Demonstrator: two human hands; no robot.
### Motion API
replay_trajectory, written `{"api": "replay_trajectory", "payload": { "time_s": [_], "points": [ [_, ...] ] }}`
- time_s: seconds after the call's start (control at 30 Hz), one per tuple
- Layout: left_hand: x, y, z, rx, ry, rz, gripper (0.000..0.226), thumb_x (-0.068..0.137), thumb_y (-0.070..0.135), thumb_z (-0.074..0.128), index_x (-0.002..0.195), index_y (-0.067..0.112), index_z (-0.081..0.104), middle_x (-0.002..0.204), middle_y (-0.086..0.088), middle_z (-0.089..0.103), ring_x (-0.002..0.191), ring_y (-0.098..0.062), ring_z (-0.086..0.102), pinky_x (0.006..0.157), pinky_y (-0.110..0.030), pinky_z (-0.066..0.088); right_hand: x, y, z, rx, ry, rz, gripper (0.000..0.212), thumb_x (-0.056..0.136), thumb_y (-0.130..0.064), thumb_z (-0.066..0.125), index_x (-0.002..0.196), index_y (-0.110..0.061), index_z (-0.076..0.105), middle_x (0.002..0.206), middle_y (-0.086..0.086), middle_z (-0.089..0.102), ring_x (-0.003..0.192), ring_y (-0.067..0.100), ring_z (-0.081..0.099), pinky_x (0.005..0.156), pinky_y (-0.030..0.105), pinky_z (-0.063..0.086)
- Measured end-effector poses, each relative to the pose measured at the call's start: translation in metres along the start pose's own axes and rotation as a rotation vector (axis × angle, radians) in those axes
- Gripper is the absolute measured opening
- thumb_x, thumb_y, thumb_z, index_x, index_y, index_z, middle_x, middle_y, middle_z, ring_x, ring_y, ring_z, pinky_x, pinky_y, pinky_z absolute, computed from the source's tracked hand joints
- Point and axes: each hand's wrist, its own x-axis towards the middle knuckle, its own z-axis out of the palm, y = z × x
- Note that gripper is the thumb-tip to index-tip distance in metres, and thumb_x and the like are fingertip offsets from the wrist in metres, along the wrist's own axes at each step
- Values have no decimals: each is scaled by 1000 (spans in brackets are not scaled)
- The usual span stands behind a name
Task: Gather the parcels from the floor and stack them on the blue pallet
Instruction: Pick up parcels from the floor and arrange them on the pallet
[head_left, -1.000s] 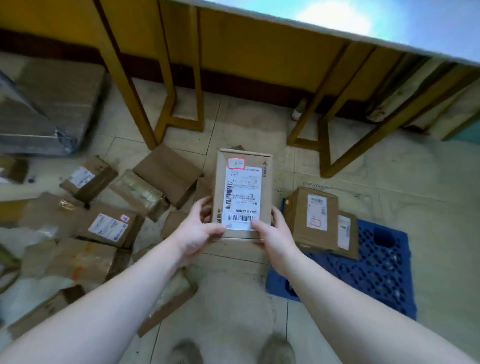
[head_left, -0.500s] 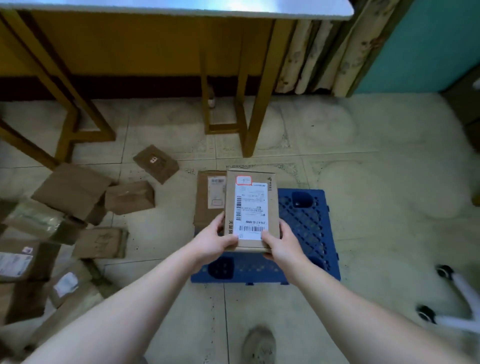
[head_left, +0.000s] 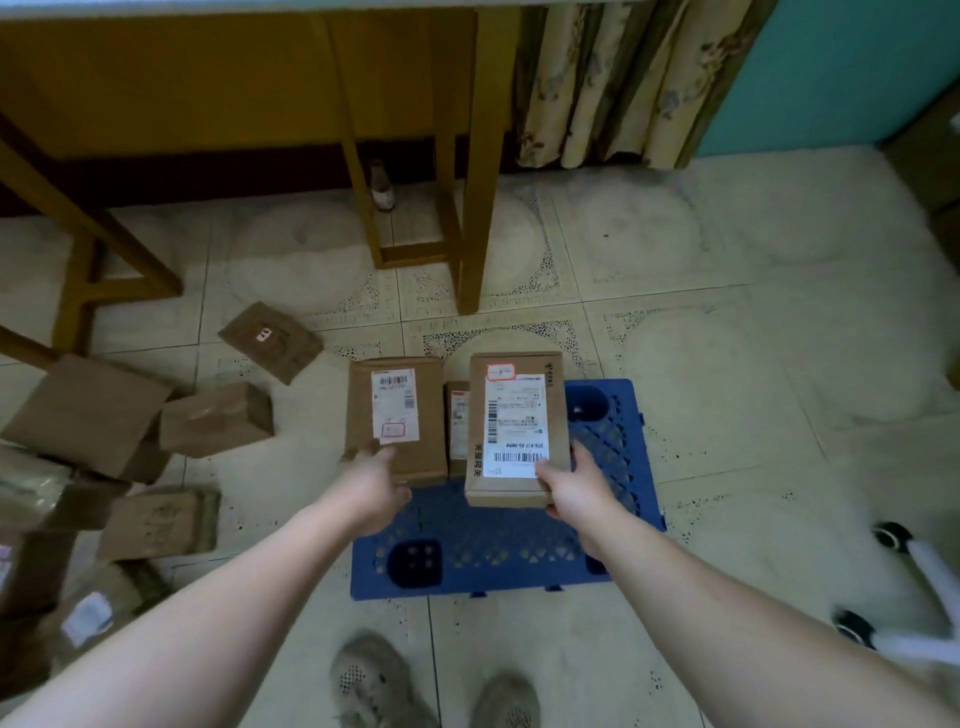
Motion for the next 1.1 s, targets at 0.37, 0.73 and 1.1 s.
{"api": "replay_trajectory", "payload": {
  "time_s": [0.37, 0.73, 1.1],
  "points": [
    [109, -12, 1, 191, 60, 122, 74, 92, 41, 51, 148, 40, 1, 158, -5, -11, 143, -35, -10, 114, -49, 7, 111, -14, 48, -3, -64, -83, 39, 98, -16, 49, 136, -20, 42, 127, 3, 58, 110, 20, 57, 100, 41, 46],
    [138, -22, 89, 284, 78, 202, 58, 89, 43, 53, 142, 33, 32, 151, -10, 17, 142, -32, 7, 115, -50, 14, 186, 47, 74, -148, -101, -70, 52, 100, -19, 45, 147, -15, 22, 132, 6, 49, 103, 14, 48, 86, 26, 39],
    [157, -11, 104, 380, -72, 248, 80, 93, 45, 47, 147, 36, -12, 156, -1, -23, 143, -31, -17, 114, -52, 6, 210, 57, 76, -286, -183, -34, 57, 99, -23, 50, 147, -10, 23, 141, 8, 46, 125, 22, 46, 94, 21, 34]
  ]
}}
